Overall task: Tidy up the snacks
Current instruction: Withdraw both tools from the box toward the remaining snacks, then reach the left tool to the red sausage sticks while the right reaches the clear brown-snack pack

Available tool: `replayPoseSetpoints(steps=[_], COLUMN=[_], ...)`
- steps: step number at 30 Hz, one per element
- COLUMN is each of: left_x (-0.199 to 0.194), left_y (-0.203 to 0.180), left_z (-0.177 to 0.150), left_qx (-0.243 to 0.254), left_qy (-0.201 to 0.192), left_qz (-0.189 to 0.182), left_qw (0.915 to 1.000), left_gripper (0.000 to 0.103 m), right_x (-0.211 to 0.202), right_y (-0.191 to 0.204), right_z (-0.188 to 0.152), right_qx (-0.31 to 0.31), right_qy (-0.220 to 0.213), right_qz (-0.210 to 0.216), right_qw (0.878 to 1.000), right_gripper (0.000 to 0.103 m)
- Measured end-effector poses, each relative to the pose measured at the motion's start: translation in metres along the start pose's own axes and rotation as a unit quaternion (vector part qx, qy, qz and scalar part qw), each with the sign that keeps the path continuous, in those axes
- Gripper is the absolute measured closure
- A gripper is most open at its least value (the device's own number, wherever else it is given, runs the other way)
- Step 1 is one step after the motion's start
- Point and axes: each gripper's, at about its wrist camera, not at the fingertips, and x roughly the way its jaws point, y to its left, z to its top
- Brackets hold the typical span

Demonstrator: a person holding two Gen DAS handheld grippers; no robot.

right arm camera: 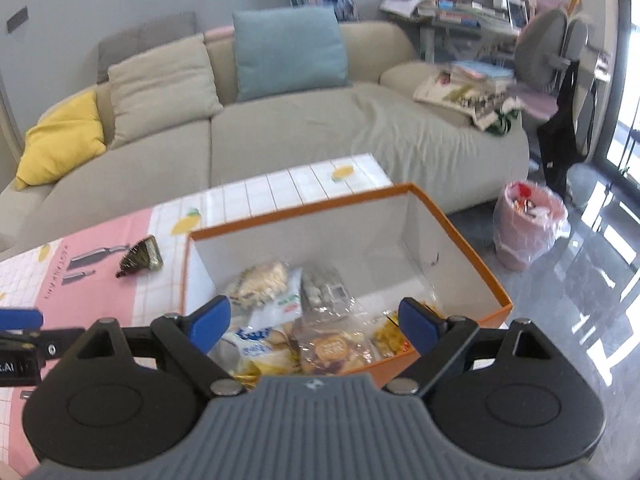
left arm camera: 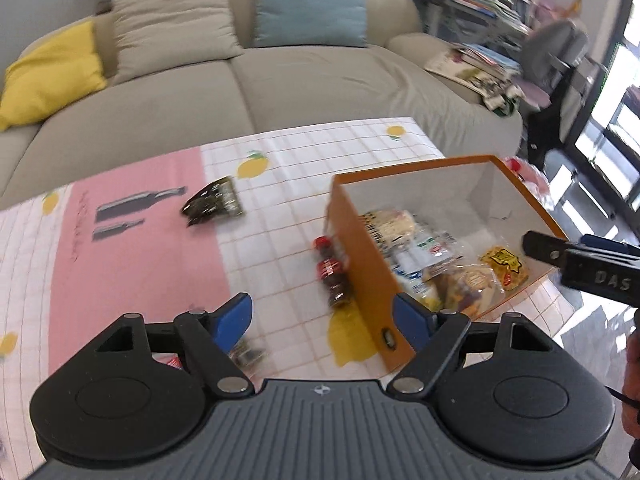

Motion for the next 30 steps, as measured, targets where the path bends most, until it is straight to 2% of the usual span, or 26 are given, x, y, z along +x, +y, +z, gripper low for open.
replayPoseSetpoints(steps=[4,9,14,20,23,25,29,30], left_x=[-0.013,-0.024,-0.028,-0.021,-0.014,-0.01,0.001,0.005], left_y=[0.025,0.057,0.083,0.103,0.105,0.105,0.11,0.111], left_z=[-0.013,-0.03,-0.046,-0.063,-0.066,-0.068,-0.076,-0.078], left_qx=[-0.035,-0.079,-0.113,-0.144,-0.144,-0.142,-0.145,-0.149], left_qy=[-0.004,-0.012,-0.02,-0.016,-0.012,-0.011,-0.002,0.003], left_qz=[0.007,0.009,-0.001,-0.01,-0.018,-0.026,-0.043,-0.045], left_qw=[0.9994,0.9968,0.9934,0.9894,0.9893,0.9895,0.9884,0.9877], left_gripper=[0.01,0.01,0.012,0.014,0.014,0.016,0.018,0.018], right_x=[-0.019,-0.031,-0.027,-0.02,-0.01,-0.004,0.011,0.014], right_y=[0.021,0.042,0.073,0.108,0.117,0.122,0.129,0.131], right_z=[-0.002,-0.005,-0.017,-0.038,-0.049,-0.057,-0.072,-0.077], right_qx=[-0.006,0.016,0.023,-0.012,-0.022,-0.033,-0.065,-0.073], right_qy=[-0.014,-0.017,0.003,0.007,0.021,0.022,0.026,0.026], right_qz=[-0.001,0.029,0.068,0.085,0.084,0.081,0.066,0.064], right_qw=[1.0,0.999,0.997,0.996,0.996,0.996,0.995,0.995], right_gripper=[0.014,0.014,0.014,0.014,0.015,0.023,0.027,0.031])
